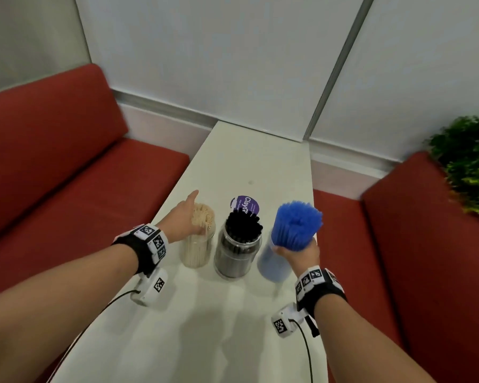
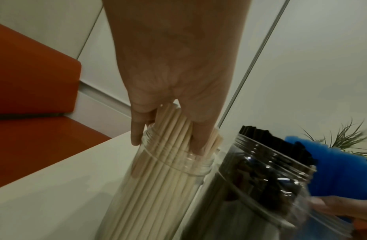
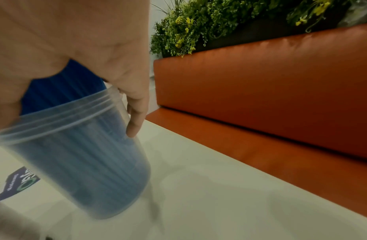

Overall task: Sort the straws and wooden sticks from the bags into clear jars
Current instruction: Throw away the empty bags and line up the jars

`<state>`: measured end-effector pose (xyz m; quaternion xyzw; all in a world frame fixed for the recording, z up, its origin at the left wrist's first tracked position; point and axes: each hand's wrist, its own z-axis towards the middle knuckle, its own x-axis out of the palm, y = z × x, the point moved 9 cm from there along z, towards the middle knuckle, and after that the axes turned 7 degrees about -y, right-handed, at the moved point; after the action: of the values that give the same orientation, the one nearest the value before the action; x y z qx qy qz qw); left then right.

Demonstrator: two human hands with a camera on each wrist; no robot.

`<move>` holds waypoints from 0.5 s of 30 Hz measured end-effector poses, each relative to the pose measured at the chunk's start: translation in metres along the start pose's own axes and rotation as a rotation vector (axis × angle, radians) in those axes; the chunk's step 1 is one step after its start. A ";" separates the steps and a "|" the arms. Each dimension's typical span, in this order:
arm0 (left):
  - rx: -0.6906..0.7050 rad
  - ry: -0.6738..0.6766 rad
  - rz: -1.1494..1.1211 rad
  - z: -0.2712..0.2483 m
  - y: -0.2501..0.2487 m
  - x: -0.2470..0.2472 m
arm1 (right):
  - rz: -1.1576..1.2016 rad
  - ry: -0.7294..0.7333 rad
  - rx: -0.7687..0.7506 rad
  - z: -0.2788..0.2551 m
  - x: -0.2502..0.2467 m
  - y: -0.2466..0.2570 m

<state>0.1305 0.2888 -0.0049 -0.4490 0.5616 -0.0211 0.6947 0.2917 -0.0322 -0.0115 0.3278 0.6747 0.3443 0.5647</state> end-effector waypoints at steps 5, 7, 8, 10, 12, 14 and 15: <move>-0.009 -0.052 0.010 0.046 -0.014 0.002 | -0.073 0.072 -0.087 0.040 0.018 0.022; -0.028 -0.078 0.023 0.062 -0.017 0.003 | -0.104 0.105 -0.101 0.053 0.025 0.030; -0.032 -0.088 0.030 0.069 -0.019 0.004 | -0.101 0.123 -0.101 0.059 0.029 0.033; -0.038 -0.097 0.046 0.081 -0.024 0.006 | -0.083 0.159 -0.101 0.069 0.037 0.038; -0.042 -0.091 0.058 0.092 -0.028 0.008 | -0.068 0.178 -0.108 0.077 0.043 0.043; -0.037 -0.075 0.061 0.100 -0.032 0.010 | -0.049 0.184 -0.118 0.084 0.047 0.046; -0.033 -0.071 0.065 0.104 -0.033 0.011 | -0.040 0.187 -0.120 0.088 0.050 0.046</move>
<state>0.2333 0.3250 0.0045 -0.4424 0.5509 0.0265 0.7072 0.3734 0.0426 -0.0106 0.2461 0.7089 0.4020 0.5246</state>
